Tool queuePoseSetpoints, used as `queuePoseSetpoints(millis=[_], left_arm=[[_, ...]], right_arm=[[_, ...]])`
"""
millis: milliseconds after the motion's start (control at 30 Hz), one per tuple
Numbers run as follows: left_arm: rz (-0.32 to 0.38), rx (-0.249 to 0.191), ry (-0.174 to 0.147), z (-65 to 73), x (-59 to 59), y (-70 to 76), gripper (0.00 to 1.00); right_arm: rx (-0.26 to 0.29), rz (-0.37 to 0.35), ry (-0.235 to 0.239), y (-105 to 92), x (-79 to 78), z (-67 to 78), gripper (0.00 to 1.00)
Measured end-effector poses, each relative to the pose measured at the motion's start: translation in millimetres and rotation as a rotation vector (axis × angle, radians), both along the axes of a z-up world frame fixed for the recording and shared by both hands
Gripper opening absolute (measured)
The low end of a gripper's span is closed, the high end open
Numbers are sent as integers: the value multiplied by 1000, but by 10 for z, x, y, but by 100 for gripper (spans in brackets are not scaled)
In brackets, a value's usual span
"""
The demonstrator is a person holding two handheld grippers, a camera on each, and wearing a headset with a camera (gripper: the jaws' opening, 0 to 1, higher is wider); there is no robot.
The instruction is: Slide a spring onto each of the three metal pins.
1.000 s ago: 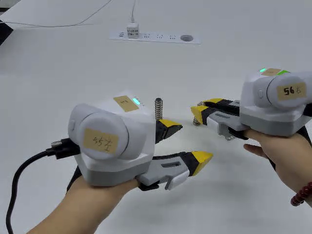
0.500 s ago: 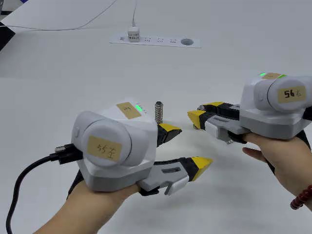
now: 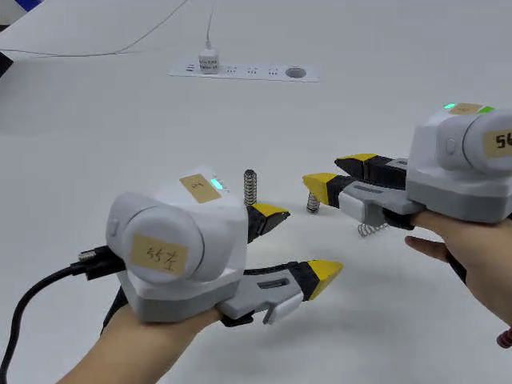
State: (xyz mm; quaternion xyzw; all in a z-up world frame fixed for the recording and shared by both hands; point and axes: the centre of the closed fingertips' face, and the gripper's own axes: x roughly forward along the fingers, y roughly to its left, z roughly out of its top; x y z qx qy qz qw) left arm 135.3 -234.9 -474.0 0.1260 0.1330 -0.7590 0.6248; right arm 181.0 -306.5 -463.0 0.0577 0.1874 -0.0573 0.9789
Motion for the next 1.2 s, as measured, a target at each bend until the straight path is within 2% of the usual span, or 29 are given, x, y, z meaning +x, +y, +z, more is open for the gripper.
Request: queuePoseSetpoints(millis=[200, 400, 500, 633, 733, 900, 1200], left_arm=[[-7, -10, 19, 20, -61, -27, 48], [-21, -20, 14, 38, -109, -79, 48], [-27, -16, -4, 46, -121, -131, 47], [-35, -24, -6, 86, -137, -211, 46], [-35, -21, -19, 80, -131, -279, 45], [-48, -7, -41, 40, -146, -383, 43], [-65, 20, -73, -90, -178, -572, 40]], right_arm=[[9, -10, -9, -37, -142, 84, 35], [16, -29, -9, -89, -293, 122, 38], [19, -45, -18, -108, -376, 150, 38], [19, -55, -20, -114, -478, 161, 39], [17, -58, -19, -105, -555, 154, 40], [32, -72, -52, -122, -671, 180, 42], [39, -83, -64, -162, -860, 193, 45]])
